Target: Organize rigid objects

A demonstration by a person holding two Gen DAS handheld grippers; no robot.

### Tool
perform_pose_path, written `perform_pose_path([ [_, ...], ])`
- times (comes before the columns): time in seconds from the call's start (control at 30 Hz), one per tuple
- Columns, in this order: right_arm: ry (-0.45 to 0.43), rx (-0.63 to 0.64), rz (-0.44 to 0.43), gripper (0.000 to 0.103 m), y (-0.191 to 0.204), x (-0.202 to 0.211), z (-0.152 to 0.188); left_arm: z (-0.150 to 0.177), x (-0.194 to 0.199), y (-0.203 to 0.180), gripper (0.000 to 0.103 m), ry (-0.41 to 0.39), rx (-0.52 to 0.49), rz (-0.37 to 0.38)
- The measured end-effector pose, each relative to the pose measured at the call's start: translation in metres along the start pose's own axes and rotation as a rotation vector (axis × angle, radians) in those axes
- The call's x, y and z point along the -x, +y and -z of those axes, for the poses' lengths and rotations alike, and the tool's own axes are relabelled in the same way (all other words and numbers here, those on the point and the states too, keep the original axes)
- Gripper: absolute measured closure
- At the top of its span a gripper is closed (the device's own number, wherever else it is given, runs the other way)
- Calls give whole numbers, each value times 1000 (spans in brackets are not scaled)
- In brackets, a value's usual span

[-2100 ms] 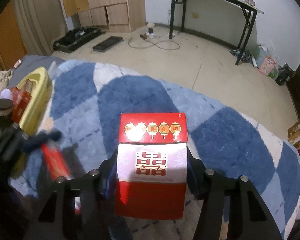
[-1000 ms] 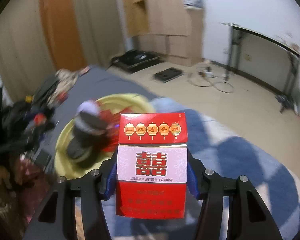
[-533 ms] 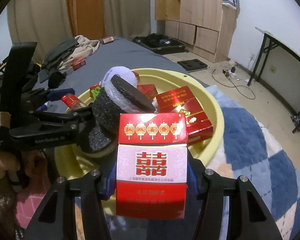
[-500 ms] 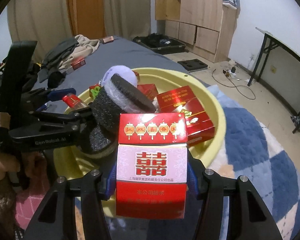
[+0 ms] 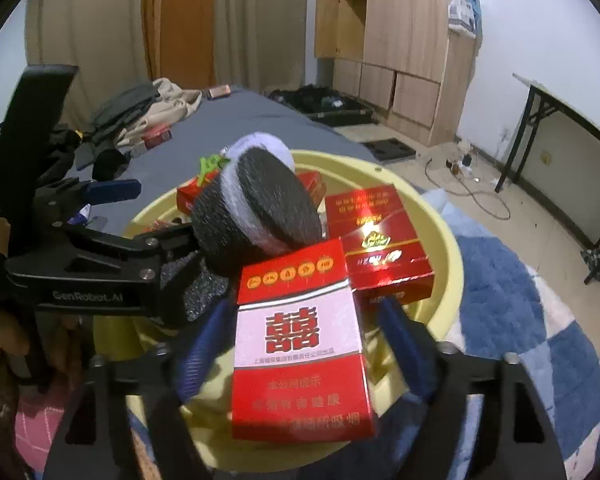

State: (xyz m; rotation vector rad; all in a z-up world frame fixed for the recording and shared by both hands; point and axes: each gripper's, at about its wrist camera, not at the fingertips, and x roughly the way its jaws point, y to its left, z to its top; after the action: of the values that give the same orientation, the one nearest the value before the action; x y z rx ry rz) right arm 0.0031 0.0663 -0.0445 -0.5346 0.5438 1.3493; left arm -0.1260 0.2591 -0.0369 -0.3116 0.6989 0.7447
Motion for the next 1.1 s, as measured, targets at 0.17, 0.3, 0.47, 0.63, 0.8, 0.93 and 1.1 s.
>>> perform_pose_path([
  [0.17, -30, 4, -55, 0, -14, 36, 2, -15, 40, -1, 0, -63, 107, -32],
  [0.3, -91, 20, -55, 0, -53, 76, 11, -10, 65, -28, 0, -149, 241, -92],
  [0.47, -103, 73, -44, 0, -100, 90, 45, 22, 69, -89, 0, -105, 248, -59],
  [0.63, -141, 50, -99, 0, -134, 74, 67, 68, 66, -141, 0, -86, 192, -127],
  [0.8, -117, 167, -72, 0, -128, 47, 71, 93, 47, -152, 0, -75, 166, -195],
  [0.93, -19, 154, -63, 0, -126, 13, 63, 95, 41, -148, 0, -55, 197, -235],
  [1.1, 133, 154, -11, 0, -122, -26, 57, 95, 34, -154, 0, -9, 170, -282],
])
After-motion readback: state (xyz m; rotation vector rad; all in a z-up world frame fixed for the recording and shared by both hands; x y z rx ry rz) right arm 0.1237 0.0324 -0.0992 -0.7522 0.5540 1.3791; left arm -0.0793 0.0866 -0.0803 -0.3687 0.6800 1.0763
